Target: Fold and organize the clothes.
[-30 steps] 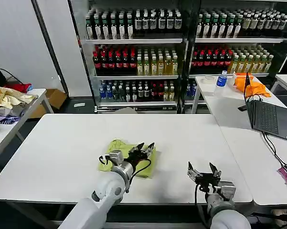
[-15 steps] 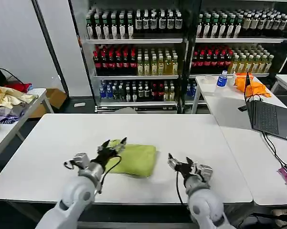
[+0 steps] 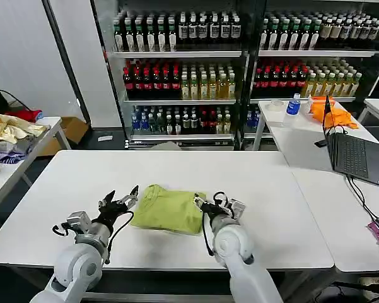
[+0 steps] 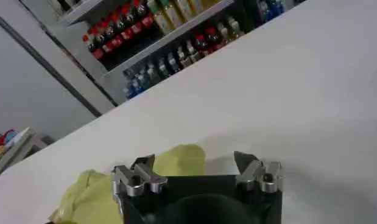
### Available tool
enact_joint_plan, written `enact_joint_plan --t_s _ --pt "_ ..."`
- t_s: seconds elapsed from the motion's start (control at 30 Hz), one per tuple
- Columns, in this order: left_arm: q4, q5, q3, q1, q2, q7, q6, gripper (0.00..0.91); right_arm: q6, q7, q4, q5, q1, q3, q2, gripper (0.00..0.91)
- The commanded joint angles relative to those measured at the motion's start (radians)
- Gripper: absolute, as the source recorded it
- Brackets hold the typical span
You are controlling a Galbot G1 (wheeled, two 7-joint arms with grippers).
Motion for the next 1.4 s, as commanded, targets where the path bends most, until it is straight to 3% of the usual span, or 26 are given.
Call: enact_joint_plan --t_s 0.03,0.1,0.47,0.87,1.1,1.13,1.17,1.3,1.4 --pt "-0.015 0.02 -0.047 0.034 0.018 -0.003 -0.004 0.907 0.005 0.038 -0.176 -0.001 0.087 -0.022 0.105 0.06" --pt "-0.015 0.02 -0.043 0.031 0.021 -0.003 -0.004 0.907 0.007 0.047 -0.19 -0.008 0.091 -0.021 0.109 0.0" --pt "-0.022 0.019 -0.036 0.035 0.024 -0.003 -0.004 0.907 -0.014 0.046 -0.168 -0.023 0.099 0.006 0.058 0.0" --pt "-0.023 0.028 -0.01 0.035 0.014 -0.002 -0.003 0.907 -0.045 -0.061 -0.303 -0.128 0.23 0.029 -0.012 0.0" --pt "-0.027 0.036 0.0 0.038 0.011 -0.001 -0.004 0.907 -0.039 -0.159 -0.37 -0.207 0.281 0.018 -0.022 0.01" --pt "-0.029 0.036 0.0 0.038 0.01 -0.001 -0.003 0.907 -0.031 -0.171 -0.364 -0.224 0.276 0.014 -0.025 0.171" --pt "-0.029 0.036 0.0 0.039 0.01 -0.001 -0.003 0.907 -0.019 -0.184 -0.357 -0.237 0.269 0.012 -0.029 0.907" --pt "-0.041 0.044 0.002 0.044 0.015 0.0 -0.004 0.907 0.059 -0.241 -0.232 -0.356 0.177 -0.016 -0.088 0.907" --pt "-0.045 0.073 0.005 0.048 0.023 0.008 -0.01 0.907 0.201 -0.277 -0.094 -0.541 0.074 -0.024 -0.147 0.907"
